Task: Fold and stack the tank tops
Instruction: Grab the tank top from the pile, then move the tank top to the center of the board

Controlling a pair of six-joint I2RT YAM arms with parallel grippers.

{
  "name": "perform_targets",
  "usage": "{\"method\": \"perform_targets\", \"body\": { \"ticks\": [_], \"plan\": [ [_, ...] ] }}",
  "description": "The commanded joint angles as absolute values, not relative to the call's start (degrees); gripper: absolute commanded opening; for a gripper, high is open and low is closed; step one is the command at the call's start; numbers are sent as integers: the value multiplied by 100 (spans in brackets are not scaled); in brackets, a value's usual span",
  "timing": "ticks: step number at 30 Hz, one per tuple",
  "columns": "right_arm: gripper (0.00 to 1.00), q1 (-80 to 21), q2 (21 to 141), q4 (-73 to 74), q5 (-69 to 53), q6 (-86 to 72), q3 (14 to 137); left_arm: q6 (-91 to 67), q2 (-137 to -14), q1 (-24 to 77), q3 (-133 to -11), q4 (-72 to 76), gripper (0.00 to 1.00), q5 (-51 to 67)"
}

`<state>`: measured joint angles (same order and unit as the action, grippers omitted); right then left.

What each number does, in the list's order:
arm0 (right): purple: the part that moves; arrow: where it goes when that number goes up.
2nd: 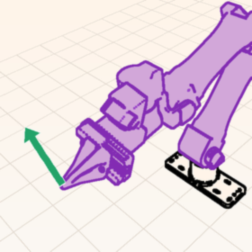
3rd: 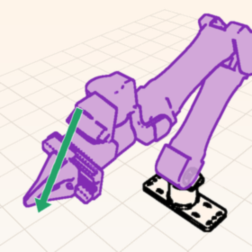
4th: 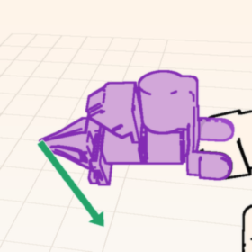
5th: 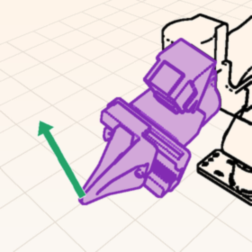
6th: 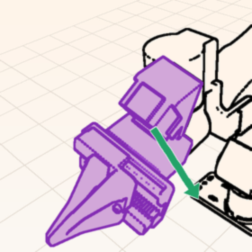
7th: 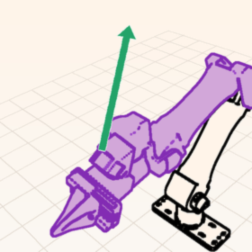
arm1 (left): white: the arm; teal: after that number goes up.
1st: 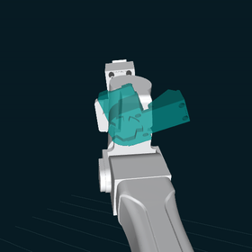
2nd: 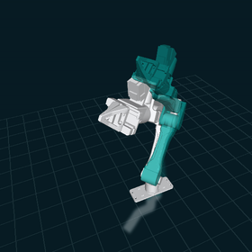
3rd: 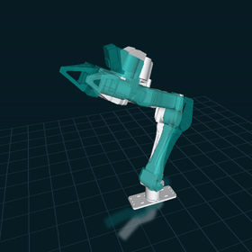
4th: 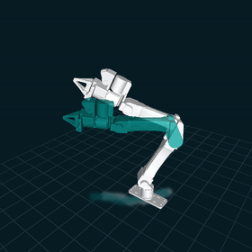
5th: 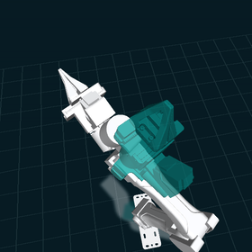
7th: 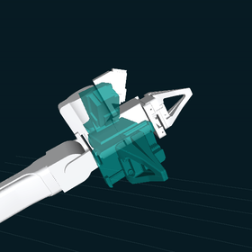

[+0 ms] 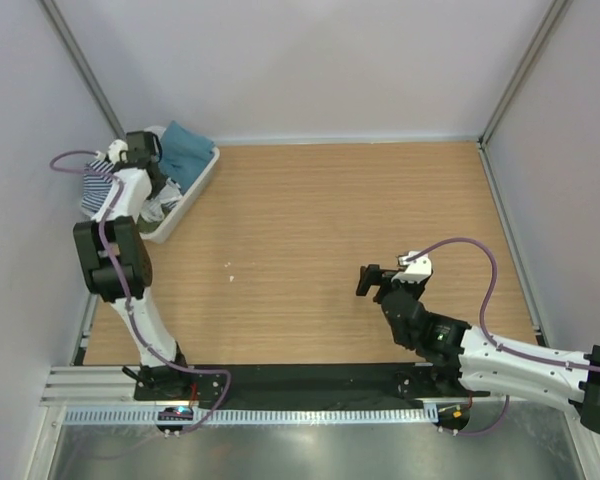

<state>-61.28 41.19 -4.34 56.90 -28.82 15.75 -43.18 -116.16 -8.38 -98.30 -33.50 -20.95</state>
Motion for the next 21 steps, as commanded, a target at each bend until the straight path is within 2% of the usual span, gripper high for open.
{"method": "perform_targets", "body": {
  "ticks": [1,2,5,11,17,21],
  "plan": [
    [100,-6135,4175,-703,5985,-3015,1635,-4947,-10084,-879,-8652,-2350,0,-2233],
    [100,-6143,4218,-703,5977,-3015,1643,-5114,-9811,-862,-8031,-1886,0,-2198],
    [100,-6144,4271,-694,5985,-3015,1679,-5598,-8827,-756,-7324,-1442,0,-2127],
    [100,-6143,4263,-624,6012,-3041,1688,-5704,-7271,-151,-6760,-1152,0,-2118],
    [100,-6135,4245,-642,6047,-3023,1679,-5143,-5697,1220,-6767,-1038,0,-2724],
    [100,-6144,4237,-624,6099,-3023,1688,-5150,-5467,1582,-7442,-1098,0,-2208]
  ]
}}
